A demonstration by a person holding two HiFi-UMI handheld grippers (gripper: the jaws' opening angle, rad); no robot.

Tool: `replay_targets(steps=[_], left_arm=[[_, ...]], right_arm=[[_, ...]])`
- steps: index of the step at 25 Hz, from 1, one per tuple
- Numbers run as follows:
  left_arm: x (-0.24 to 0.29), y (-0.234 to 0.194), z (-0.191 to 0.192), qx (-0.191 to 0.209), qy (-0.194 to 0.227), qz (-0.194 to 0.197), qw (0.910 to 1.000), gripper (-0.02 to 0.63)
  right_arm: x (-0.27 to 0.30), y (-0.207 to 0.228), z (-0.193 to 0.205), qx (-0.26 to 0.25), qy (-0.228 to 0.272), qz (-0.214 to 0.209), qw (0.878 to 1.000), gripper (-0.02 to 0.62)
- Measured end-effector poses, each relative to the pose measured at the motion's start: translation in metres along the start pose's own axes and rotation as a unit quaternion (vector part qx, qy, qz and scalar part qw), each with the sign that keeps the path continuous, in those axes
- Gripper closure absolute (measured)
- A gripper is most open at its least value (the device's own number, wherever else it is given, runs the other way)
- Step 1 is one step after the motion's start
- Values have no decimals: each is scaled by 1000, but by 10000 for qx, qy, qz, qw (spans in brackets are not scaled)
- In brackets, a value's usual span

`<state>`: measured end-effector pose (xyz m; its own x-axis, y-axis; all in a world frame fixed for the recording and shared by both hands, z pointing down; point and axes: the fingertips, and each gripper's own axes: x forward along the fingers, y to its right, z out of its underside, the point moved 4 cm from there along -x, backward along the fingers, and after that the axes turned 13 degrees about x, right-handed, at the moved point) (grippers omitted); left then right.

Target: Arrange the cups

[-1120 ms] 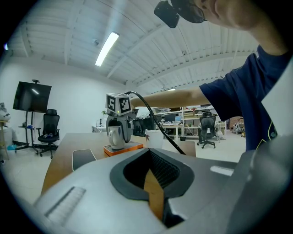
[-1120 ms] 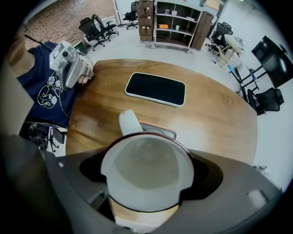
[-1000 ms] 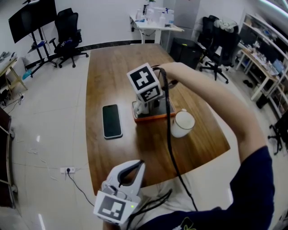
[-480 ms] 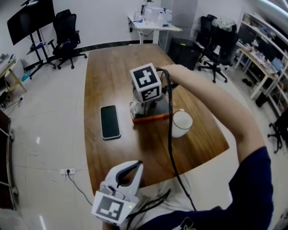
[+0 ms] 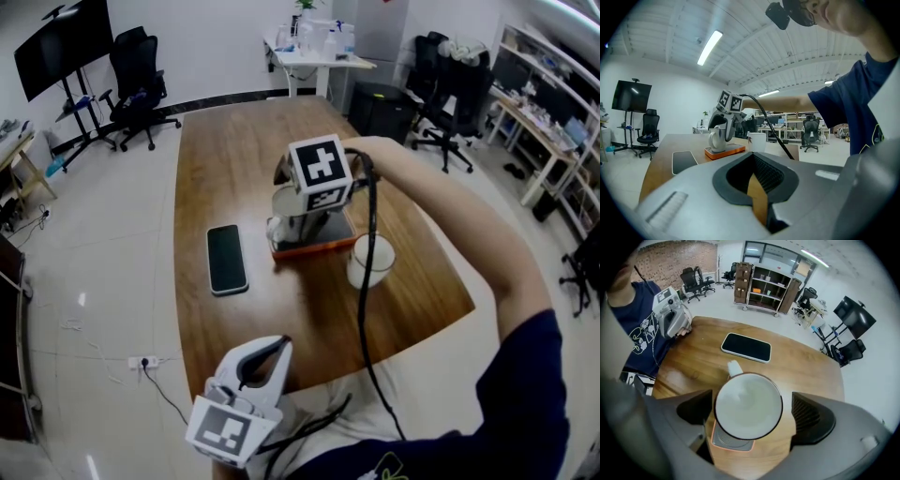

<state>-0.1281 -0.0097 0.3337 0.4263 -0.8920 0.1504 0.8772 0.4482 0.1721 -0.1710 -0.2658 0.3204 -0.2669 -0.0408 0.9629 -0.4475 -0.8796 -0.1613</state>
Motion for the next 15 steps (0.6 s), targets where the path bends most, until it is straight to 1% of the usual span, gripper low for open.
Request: replay_targets(steps=[2,5,6,7,8,9,10,11,12,13,14,15], left_arm=[[2,-2,1,-28,-12,22,10000,603],[5,-4,4,-100,-30,67,9999,603],[7,-5,5,-124,-39,73,9999,603],[9,-6,5,-145,-49,82,9999,603],[12,-6,4,-156,-62,98,9998,603],[14,-8,3,-161,-77,117,9998,603],[16,-9,2,-164,-91,134,9997,603],[18,-11,2,-165,-101,141,9997,603],[19,-12,2,-164,-102,143,9997,603],[20,-14,3,-156,-97,145,9997,603],[21,-15,3,-145,-90,151,9997,603],[22,-16,4,-140,-82,163,9997,603]], right_arm=[[-23,-4,-8,-233,349,306,9987,74],[-65,-11,-19,-357,1239,795,9885,77],[-81,-13,-20,-328,1598,943,9821,77],[-99,-16,-19,-313,1993,1101,9732,75],[-118,-22,-15,-348,2423,1269,9612,75],[-138,-31,-9,-442,2925,1428,9445,75],[-159,-45,-3,-544,3562,1547,9199,74],[-180,-65,3,-561,4319,1608,8857,74],[-198,-88,10,-442,5061,1610,8462,75],[-212,-112,20,-255,5654,1562,8095,77],[-220,-136,34,-109,6085,1472,7797,81],[-223,-158,48,-32,6402,1365,7560,99]])
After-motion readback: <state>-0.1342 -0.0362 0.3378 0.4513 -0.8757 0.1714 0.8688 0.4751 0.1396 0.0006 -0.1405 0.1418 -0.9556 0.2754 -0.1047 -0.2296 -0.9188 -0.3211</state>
